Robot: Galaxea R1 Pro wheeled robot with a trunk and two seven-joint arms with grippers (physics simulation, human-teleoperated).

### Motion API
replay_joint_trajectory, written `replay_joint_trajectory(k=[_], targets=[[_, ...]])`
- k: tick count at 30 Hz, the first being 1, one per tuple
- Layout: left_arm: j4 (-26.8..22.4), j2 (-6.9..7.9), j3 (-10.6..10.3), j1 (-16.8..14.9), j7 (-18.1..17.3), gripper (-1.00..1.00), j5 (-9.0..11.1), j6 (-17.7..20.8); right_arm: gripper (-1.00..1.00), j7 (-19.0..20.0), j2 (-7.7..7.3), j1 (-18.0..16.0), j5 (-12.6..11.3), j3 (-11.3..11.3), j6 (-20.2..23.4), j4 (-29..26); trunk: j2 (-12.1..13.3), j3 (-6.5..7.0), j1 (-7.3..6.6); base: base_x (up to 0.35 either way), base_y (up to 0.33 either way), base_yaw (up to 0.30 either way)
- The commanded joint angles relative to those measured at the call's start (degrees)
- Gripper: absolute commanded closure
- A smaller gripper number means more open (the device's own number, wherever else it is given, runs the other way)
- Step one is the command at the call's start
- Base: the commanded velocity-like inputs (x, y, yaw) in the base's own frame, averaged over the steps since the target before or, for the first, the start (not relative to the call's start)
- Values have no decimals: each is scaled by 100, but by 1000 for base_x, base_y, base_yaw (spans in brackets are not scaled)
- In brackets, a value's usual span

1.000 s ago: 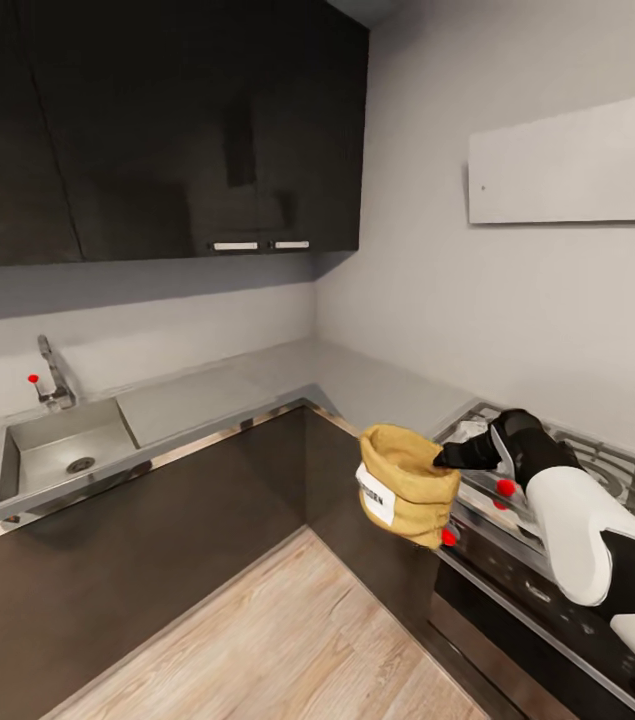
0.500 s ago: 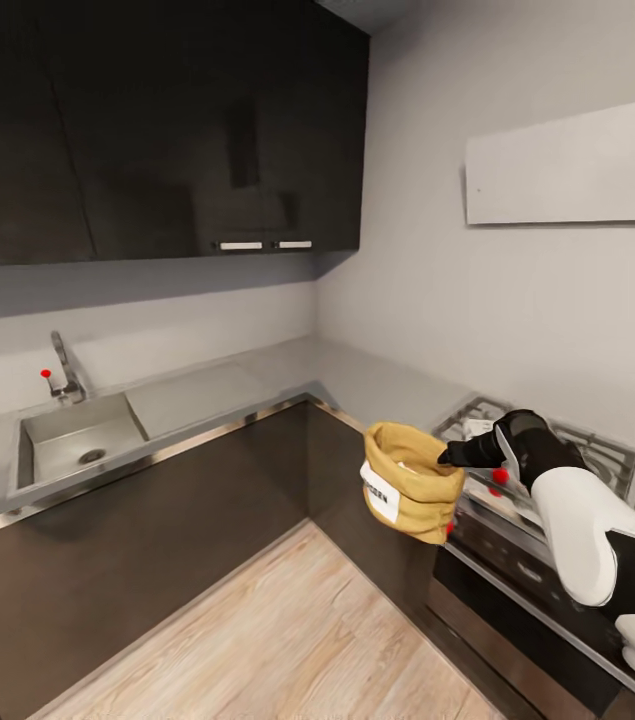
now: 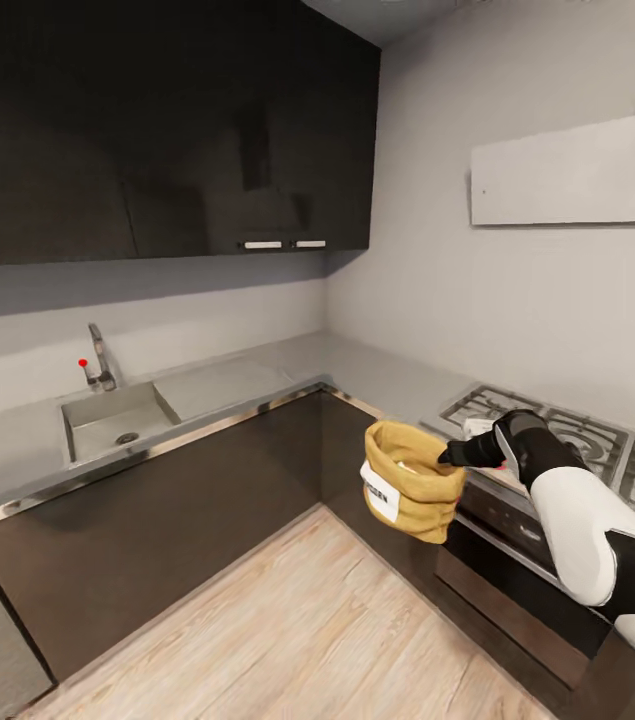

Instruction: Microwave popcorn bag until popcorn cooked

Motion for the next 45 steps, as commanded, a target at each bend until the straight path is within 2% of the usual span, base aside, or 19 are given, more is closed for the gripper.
replay_joint_trajectory(k=[1,6,8,15,28,45], targets=[[-4,-1,22,0,-6,-100,11,-9,100,46,10,-6,58,-44,20,-5,-7,-8,-1,-260,227,0],[-4,-1,22,0,-6,-100,0,-9,100,54,11,-6,52,-44,-50,-38,-7,-8,-1,-260,227,0],[-4,-1,22,0,-6,-100,0,-9,100,35,7,-6,57,-44,-304,-46,-7,-8,-1,-260,227,0],[-4,0,8,0,-6,-100,0,-9,100,-593,11,-6,49,-44,-690,-41,-7,-8,-1,-231,191,0],[-4,22,-19,0,-13,-100,-9,-17,100,-641,3,-6,49,-53,-639,-48,-7,5,-1,-15,8,-183],[-4,9,-27,0,-14,-100,0,-9,100,-640,-4,-6,49,-53,-630,-48,-7,42,-1,-200,144,-236]])
